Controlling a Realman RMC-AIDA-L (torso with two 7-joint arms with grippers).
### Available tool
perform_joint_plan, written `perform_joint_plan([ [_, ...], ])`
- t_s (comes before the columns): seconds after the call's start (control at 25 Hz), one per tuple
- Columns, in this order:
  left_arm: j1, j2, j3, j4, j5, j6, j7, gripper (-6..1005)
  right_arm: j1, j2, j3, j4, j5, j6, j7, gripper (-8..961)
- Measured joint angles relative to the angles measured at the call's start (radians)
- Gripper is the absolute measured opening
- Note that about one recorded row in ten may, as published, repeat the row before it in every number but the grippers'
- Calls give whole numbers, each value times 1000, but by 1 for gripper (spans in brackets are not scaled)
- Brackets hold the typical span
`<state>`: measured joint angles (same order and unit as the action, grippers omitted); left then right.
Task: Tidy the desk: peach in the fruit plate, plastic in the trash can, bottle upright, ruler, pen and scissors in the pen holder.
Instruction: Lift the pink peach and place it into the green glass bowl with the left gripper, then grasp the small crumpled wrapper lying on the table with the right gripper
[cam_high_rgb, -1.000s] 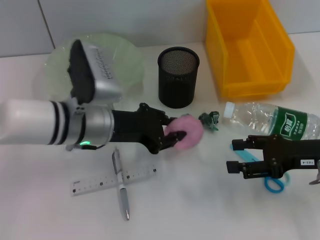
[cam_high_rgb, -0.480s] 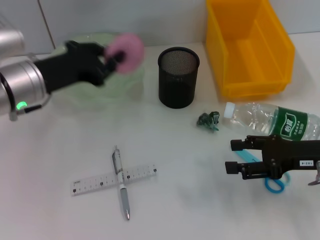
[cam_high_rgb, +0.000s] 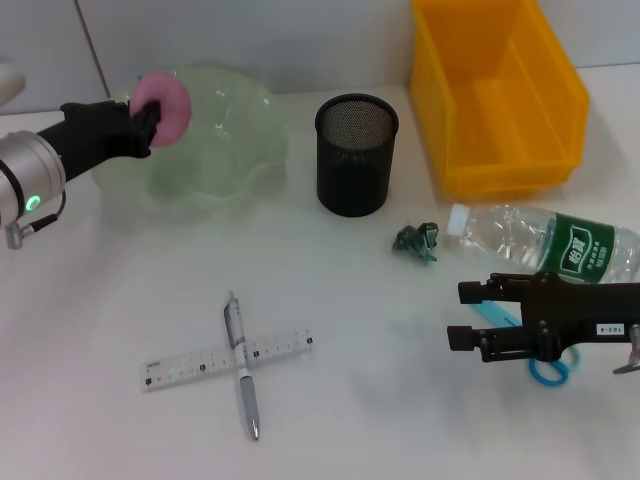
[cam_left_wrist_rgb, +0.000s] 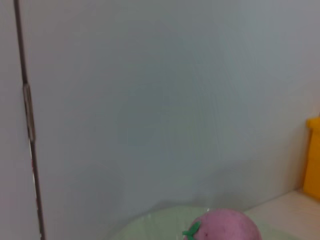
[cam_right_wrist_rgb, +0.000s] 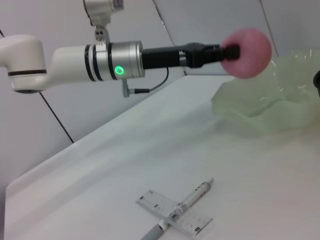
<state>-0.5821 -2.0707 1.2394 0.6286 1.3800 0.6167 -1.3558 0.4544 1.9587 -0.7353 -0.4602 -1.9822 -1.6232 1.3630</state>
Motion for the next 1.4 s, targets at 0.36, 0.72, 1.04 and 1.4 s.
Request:
perform_joint_plan([
  [0.36, -4, -2, 6, -20, -1, -7, 10, 240, 5, 0, 0, 0, -1, 0, -1, 817],
  [0.72, -1, 2, 5, -22, -3, 30, -19, 687, 7, 0, -1, 0, -2, 0, -1, 817],
  [1.04, 42, 60, -6, 23, 5, 433, -217, 787, 7, -3, 1, 0, -3, -1, -1, 817],
  [1.4, 117, 109, -6, 51, 62, 890, -185, 809, 6, -6, 4, -26, -3, -7, -1, 817],
])
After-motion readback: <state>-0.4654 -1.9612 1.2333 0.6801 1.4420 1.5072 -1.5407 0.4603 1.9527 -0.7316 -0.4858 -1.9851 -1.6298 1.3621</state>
